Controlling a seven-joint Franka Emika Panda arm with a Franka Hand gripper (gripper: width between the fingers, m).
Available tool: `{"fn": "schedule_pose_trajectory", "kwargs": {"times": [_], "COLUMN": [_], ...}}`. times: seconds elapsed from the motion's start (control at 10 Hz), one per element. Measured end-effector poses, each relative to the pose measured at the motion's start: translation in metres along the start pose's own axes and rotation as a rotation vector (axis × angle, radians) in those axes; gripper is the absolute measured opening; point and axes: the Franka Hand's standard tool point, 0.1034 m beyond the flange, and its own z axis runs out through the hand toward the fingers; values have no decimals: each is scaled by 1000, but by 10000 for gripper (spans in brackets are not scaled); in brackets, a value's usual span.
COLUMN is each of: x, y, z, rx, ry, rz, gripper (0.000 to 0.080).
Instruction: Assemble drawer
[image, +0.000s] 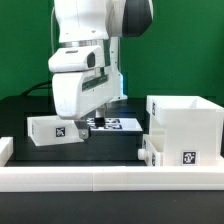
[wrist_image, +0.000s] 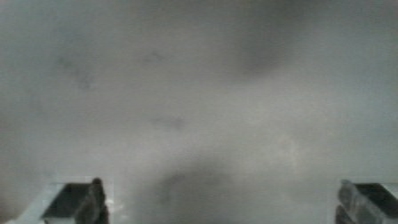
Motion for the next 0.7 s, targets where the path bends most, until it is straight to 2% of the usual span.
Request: {"fn": "schedule_pose_trajectory", "kwargs": {"times": [0.1, 0.3, 0.4, 0.6, 0.7], "x": [-1, -19, -27, -47, -52], "y": [0, -4, -9, -21, -27], "z": [0, -5, -10, -16, -21], "rx": [0, -7, -28, -47, -57], "ry": [1, -2, -2, 3, 5], "rz": [59, 246, 327, 533, 623], "gripper": [648, 648, 648, 648, 648]}}
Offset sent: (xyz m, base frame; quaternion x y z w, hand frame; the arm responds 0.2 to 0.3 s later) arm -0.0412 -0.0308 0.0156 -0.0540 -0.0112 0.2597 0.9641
